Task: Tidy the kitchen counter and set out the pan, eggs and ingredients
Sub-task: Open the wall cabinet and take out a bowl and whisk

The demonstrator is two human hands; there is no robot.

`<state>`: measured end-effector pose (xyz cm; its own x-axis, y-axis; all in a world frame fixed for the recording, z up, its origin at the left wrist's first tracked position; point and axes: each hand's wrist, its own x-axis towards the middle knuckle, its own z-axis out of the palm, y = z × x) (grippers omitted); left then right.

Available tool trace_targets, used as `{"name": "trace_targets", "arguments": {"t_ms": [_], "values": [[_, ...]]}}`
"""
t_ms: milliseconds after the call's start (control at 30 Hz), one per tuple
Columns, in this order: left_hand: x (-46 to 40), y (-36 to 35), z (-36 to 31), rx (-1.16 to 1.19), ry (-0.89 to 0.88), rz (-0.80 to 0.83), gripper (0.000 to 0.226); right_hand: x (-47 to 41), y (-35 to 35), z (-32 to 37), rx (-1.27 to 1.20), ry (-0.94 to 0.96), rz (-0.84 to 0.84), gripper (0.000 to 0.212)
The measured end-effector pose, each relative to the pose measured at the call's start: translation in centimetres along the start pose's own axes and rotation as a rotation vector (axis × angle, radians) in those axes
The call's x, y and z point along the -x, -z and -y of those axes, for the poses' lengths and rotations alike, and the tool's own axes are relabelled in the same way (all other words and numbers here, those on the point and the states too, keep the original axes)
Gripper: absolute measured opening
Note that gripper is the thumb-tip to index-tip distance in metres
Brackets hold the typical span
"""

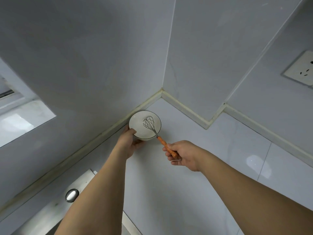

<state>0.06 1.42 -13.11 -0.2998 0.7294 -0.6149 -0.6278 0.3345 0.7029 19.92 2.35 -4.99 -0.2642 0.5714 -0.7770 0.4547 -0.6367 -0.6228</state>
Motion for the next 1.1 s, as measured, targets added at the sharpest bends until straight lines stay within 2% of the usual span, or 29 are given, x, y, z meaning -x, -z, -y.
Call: {"name": "trace_targets", "arguments": {"t_ms": [100, 267, 733, 833, 1100], "values": [[0.2, 0.5, -0.1, -0.021, 0.041, -0.061, 0.027, -0.4, -0.4, -0.1, 0.007, -0.028, 0.006, 0.025], [0.5, 2.0, 0.4, -0.111, 0.04, -0.137, 0.027, -1.3, -2.0, 0.0, -0.048, -0.027, 0.006, 0.023], [2.2, 0.8, 2.7, -0.081, 0.017, -0.266, 0.02, -1.1, -2.4, -0.7, -0.124, -0.049, -0.008, 0.027], [3.7, 0.0, 3.9, -0.076, 0.009, -0.284, 0.022, 0.1, -1.3, -1.5, -0.158, -0.059, -0.029, 0.025], [8.2, -3.2, 5.2, -0.007, 0.036, -0.276, 0.041, 4.4, 1.1, -2.6, -0.232, -0.009, -0.031, 0.04]]}}
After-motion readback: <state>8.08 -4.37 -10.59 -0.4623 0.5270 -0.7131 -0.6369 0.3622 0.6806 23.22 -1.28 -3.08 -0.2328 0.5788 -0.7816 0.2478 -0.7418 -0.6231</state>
